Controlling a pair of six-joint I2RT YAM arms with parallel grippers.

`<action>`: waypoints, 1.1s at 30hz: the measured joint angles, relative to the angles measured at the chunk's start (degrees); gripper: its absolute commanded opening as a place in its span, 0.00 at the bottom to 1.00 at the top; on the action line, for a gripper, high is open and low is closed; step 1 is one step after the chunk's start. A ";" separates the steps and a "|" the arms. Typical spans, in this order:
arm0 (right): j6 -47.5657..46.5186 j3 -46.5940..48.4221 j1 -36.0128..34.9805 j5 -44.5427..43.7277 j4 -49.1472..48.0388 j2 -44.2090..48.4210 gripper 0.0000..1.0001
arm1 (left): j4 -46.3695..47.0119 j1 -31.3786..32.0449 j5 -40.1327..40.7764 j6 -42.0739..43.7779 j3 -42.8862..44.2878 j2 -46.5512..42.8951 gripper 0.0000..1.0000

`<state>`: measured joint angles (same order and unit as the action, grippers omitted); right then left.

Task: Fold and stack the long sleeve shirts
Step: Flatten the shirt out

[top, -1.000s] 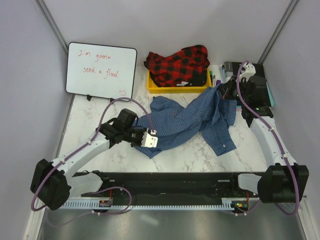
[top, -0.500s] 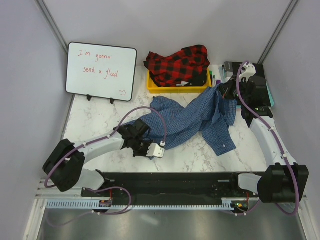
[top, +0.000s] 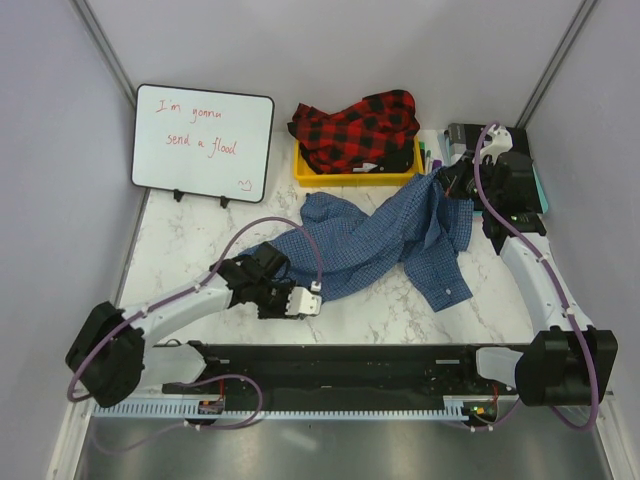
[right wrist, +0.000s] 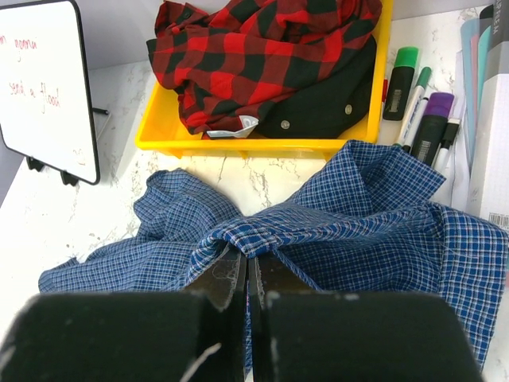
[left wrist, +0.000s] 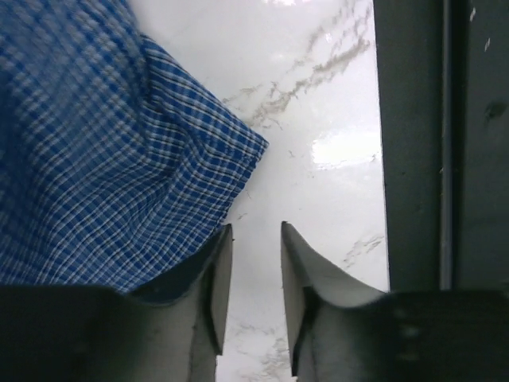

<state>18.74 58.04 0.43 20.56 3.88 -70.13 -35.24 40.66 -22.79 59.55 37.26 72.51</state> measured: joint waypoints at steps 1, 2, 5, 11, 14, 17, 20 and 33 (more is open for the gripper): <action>0.09 0.00 0.00 0.02 0.00 0.00 0.00 | -0.44 0.04 -0.31 -2.75 0.35 -2.12 0.53; 0.17 0.00 0.00 0.02 -0.02 0.00 0.00 | -0.74 0.33 -0.39 -5.77 0.92 -4.02 0.54; 0.39 0.00 0.00 0.00 0.00 0.00 0.00 | -1.25 1.79 0.55 -16.17 3.61 -7.37 0.54; 0.59 0.00 0.00 -0.13 0.00 0.11 0.00 | -2.75 10.29 8.39 -34.64 10.54 -2.25 0.54; 0.61 0.00 0.00 -0.22 0.00 0.13 0.00 | -3.48 13.29 12.90 -40.94 13.03 3.45 0.54; 0.59 0.00 0.00 -0.55 0.00 0.13 0.00 | -3.63 14.47 17.64 -45.72 14.03 7.61 0.54; 0.61 0.00 0.00 -0.57 -0.02 0.13 0.00 | -3.65 14.73 21.55 -49.07 14.16 9.51 0.53; 0.61 -0.04 0.00 -1.16 -0.04 0.15 0.00 | -2.82 17.44 25.03 -53.57 16.65 16.46 0.49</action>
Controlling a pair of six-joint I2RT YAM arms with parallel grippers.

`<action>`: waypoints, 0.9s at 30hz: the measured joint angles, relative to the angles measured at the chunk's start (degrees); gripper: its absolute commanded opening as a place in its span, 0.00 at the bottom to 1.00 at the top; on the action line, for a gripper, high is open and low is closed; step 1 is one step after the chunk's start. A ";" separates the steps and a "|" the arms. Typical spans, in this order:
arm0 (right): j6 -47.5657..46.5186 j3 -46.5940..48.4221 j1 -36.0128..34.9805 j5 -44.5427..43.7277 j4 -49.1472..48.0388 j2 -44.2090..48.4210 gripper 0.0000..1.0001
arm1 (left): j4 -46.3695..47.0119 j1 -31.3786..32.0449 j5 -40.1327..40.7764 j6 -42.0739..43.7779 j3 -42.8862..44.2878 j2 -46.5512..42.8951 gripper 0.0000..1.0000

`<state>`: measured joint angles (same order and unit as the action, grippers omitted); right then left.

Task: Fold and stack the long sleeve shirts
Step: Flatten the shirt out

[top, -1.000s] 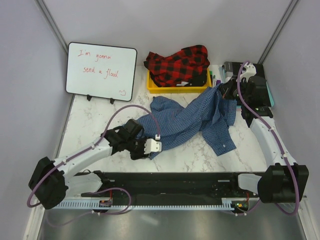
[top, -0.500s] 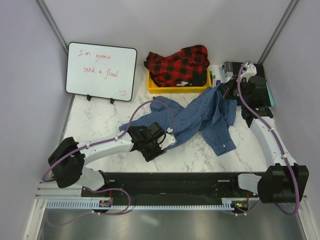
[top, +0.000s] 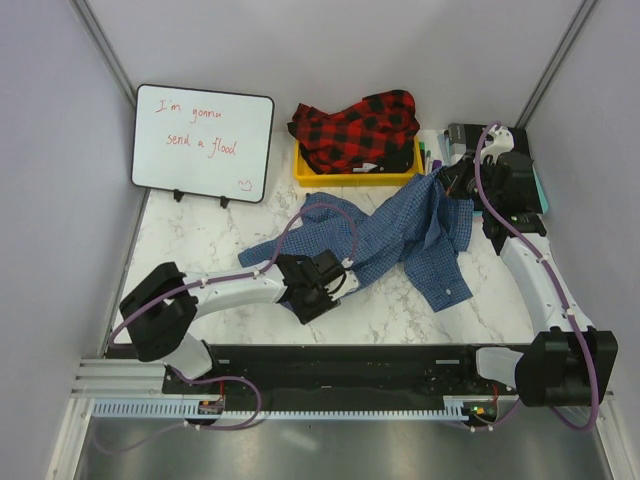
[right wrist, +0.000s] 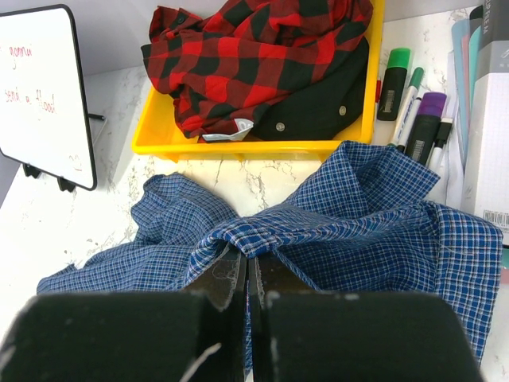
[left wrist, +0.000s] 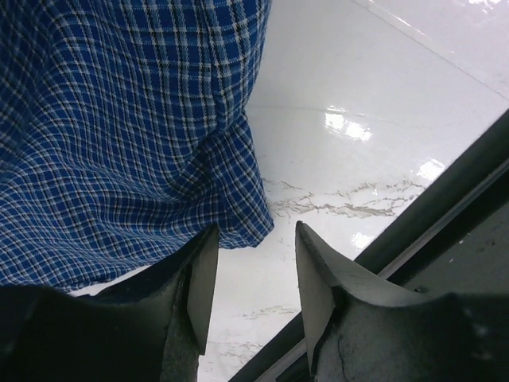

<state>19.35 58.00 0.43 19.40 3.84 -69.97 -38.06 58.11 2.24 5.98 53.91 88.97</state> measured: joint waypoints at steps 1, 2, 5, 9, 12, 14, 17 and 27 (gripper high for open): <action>-0.02 0.00 0.00 -0.02 0.00 0.00 0.00 | 0.17 0.07 0.42 -0.15 0.04 0.55 0.45; -0.02 0.00 0.00 -0.02 0.00 0.02 0.00 | 0.35 0.07 0.76 -0.22 0.07 0.96 0.43; -0.02 0.00 0.00 -0.02 0.00 0.04 0.00 | 0.61 0.15 2.12 -0.46 0.13 2.36 0.23; -0.02 0.00 0.00 -0.02 0.00 0.07 0.00 | 0.70 0.15 3.80 -0.87 0.13 2.95 0.02; -0.02 0.00 0.00 -0.09 0.00 0.07 0.00 | 0.74 0.15 4.42 -0.81 0.13 2.78 0.02; -0.07 0.00 0.00 -0.31 0.09 0.07 0.00 | 0.59 0.15 4.85 -0.72 -0.09 1.68 0.02; -0.07 0.66 1.14 -0.37 1.11 0.13 0.00 | -0.35 0.09 5.81 1.03 -1.84 -3.50 0.02; 3.08 8.94 12.33 1.95 2.27 1.44 0.00 | -2.05 -6.21 16.11 19.43 -4.79 -33.24 0.02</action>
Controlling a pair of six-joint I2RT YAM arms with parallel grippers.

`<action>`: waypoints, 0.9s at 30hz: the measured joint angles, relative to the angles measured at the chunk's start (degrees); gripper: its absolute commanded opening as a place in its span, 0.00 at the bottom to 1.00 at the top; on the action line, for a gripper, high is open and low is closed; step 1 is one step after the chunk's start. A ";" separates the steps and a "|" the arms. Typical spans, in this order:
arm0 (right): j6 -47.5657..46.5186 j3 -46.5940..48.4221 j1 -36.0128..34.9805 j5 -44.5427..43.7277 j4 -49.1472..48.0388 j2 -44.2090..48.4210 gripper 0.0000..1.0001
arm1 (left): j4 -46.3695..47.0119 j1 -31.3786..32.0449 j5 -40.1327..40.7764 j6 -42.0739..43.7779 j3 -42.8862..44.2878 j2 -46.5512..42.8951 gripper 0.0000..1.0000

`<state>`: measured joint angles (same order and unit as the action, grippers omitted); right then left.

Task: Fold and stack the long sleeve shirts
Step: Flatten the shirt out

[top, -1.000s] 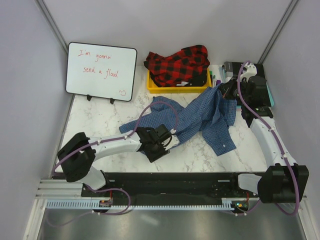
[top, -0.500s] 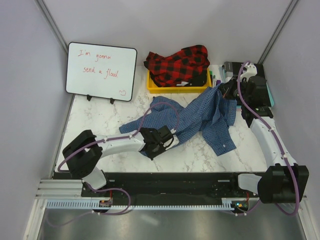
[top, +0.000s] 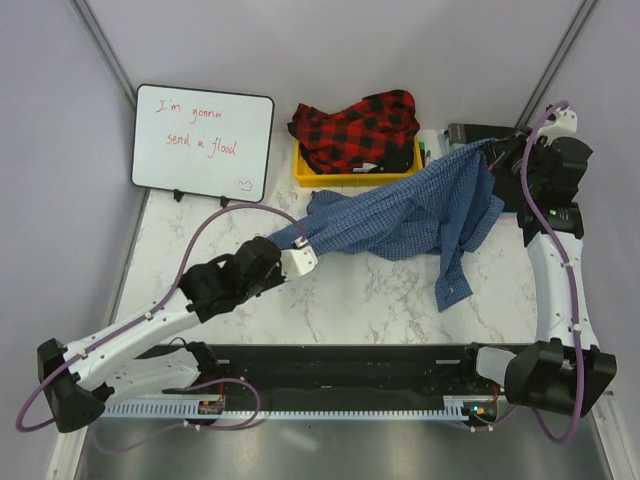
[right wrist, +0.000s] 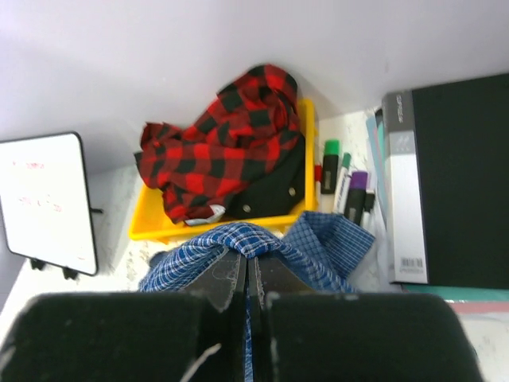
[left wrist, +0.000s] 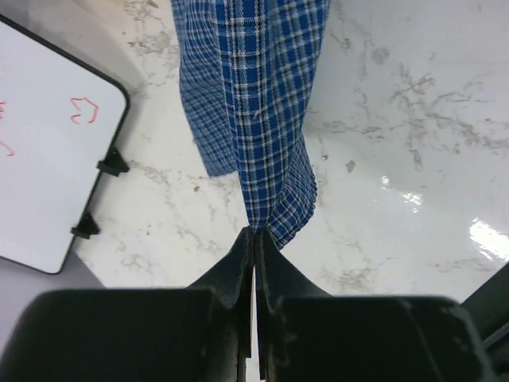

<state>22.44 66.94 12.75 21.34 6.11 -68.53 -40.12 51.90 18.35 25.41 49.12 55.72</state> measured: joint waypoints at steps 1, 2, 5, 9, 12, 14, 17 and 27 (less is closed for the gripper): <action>0.37 0.50 0.11 0.28 0.04 0.24 0.00 | 0.11 -0.39 0.96 1.33 0.07 -1.01 0.02; 0.83 1.16 0.28 0.59 0.11 0.46 0.00 | 0.15 -0.63 1.46 2.67 0.07 -1.88 0.02; 2.19 2.58 0.66 1.31 0.28 0.83 0.00 | 1.20 -0.72 2.29 5.95 -0.81 -4.42 0.02; 3.93 2.75 0.70 3.58 1.68 1.55 0.00 | 2.56 -0.74 -0.35 9.35 -6.93 -9.20 0.46; 5.03 1.40 1.01 4.37 2.16 2.91 0.00 | 1.29 -0.87 -3.13 10.82 -11.39 -10.40 0.75; 5.46 -2.16 1.18 4.63 2.51 5.38 0.00 | 0.02 -1.01 -6.23 10.71 -12.96 -9.99 0.80; 5.42 -7.13 1.20 4.76 4.31 8.35 0.00 | 0.00 -1.03 -10.14 10.34 -13.44 -8.92 0.80; 4.00 -12.61 1.07 4.50 7.89 9.66 0.00 | 6.05 3.30 -18.97 5.60 -9.33 5.66 0.75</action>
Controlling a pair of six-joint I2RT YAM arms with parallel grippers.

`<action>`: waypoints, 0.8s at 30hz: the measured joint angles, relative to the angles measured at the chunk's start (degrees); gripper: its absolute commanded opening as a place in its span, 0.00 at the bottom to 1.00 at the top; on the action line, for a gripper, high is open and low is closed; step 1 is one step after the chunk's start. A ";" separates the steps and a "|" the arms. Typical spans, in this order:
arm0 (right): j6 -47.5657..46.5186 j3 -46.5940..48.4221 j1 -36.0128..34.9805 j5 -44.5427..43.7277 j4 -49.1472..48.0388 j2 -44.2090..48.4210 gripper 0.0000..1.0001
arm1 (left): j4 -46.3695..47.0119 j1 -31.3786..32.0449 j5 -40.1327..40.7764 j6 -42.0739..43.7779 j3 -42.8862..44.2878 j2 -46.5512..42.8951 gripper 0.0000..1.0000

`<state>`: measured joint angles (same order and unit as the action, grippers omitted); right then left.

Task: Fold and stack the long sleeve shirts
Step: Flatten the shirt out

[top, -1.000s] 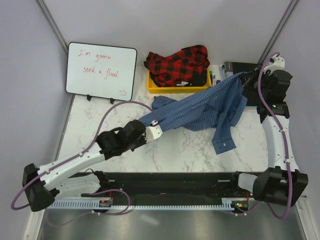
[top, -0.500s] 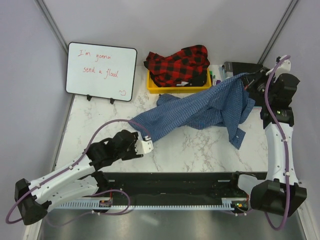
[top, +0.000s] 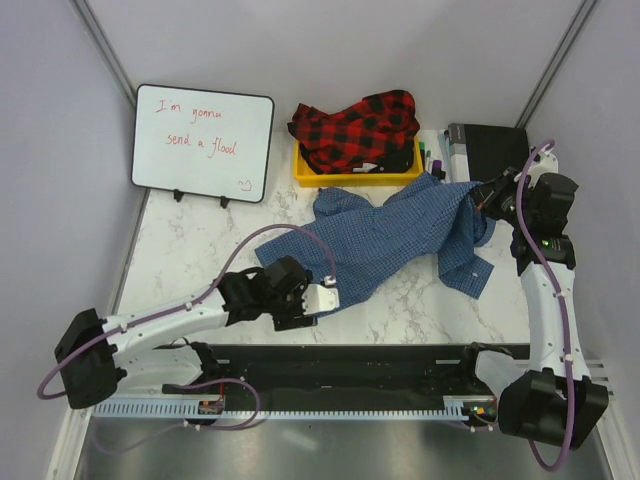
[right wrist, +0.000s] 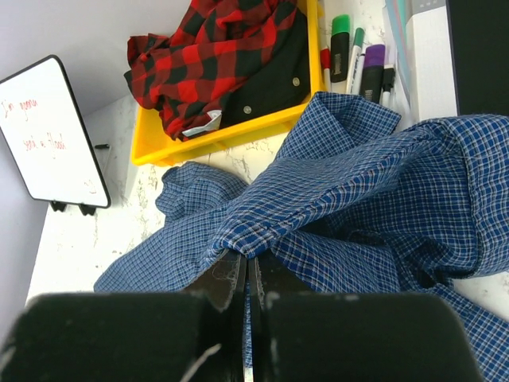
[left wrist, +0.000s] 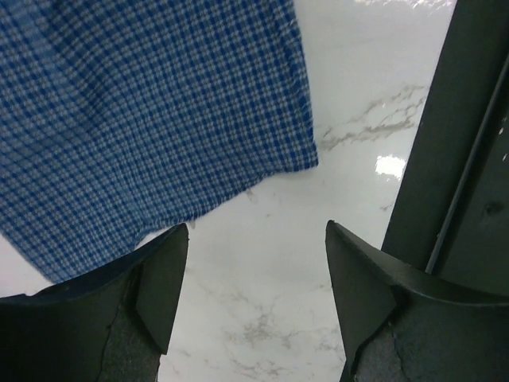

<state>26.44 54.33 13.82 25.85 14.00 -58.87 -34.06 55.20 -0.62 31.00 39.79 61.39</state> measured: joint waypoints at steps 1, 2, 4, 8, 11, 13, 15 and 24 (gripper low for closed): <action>-0.33 0.00 0.00 -0.02 0.00 0.00 0.00 | 0.83 1.07 0.00 -0.50 0.79 1.84 0.72; -0.63 0.00 0.00 -0.07 0.00 0.00 0.00 | 1.79 2.21 0.00 -0.96 1.38 3.48 0.66; -1.25 0.00 0.00 -0.20 0.07 -0.04 0.00 | 3.45 4.22 0.02 -1.60 1.95 6.32 0.58; -2.25 0.00 0.00 -0.26 0.20 -0.33 0.00 | 4.72 7.50 0.13 -1.99 3.06 12.02 0.60; -2.84 0.00 0.00 -0.26 0.24 -0.55 0.00 | 5.51 8.44 0.26 -2.14 4.44 16.63 0.61; -3.23 0.00 0.00 -0.24 0.22 -0.55 0.00 | 5.95 8.55 0.66 -2.49 5.07 18.97 0.56; -3.63 0.00 0.00 -0.22 0.24 -0.55 0.00 | 6.12 8.52 0.98 -2.89 5.33 20.61 0.48; -4.85 0.81 0.02 0.04 0.70 0.13 0.00 | 2.86 2.60 3.32 -5.22 7.76 22.56 0.02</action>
<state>21.58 55.13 13.85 25.89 14.70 -58.74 -31.20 57.80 2.70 25.78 47.55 83.94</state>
